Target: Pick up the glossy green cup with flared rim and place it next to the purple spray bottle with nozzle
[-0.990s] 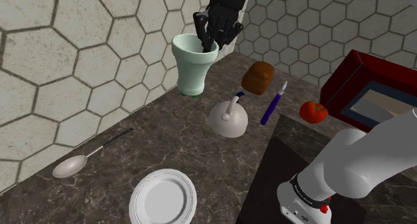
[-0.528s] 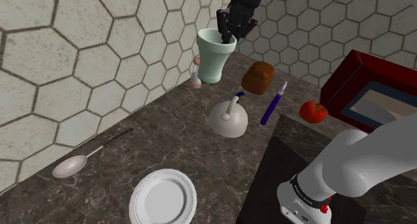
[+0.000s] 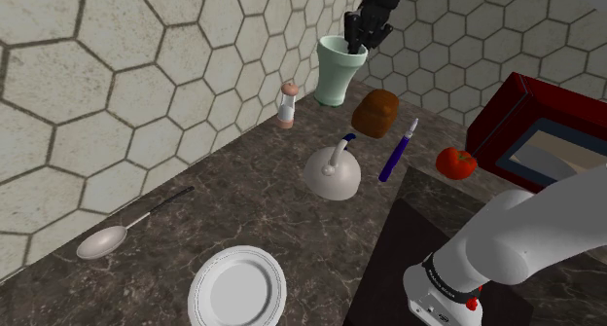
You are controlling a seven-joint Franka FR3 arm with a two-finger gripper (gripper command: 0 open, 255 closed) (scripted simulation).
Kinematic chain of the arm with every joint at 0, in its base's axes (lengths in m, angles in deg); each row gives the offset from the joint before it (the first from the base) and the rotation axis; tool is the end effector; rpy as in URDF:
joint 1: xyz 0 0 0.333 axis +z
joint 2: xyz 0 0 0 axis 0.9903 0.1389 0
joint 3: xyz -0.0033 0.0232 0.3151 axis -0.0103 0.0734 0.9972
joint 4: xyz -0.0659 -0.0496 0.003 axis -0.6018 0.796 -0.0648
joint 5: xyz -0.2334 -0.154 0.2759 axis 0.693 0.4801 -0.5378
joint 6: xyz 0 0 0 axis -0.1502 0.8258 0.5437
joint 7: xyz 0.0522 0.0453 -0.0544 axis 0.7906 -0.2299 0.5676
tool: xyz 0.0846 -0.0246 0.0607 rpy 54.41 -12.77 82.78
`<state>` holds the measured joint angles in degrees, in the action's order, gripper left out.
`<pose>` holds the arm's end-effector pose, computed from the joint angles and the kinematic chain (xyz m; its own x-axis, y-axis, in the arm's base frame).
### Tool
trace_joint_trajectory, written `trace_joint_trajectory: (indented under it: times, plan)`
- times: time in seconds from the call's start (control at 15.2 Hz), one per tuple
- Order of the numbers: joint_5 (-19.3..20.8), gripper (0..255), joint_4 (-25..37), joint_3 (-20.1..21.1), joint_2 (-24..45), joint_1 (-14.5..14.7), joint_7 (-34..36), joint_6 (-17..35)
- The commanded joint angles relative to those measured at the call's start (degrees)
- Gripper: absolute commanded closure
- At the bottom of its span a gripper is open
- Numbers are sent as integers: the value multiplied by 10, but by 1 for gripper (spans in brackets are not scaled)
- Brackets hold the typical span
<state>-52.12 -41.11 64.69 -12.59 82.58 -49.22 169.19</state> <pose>0.4511 0.0539 0.6816 0.9836 -0.1792 0.0224 -0.1752 -0.9769 -0.1220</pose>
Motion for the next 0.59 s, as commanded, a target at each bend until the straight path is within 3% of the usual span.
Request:
trace_joint_trajectory:
  times: [0.0,0.53]
  plan:
    - [4,255,13,-18,10,-9,-27,-6]
    - [14,255,76,-89,68,-50,-137,-24]
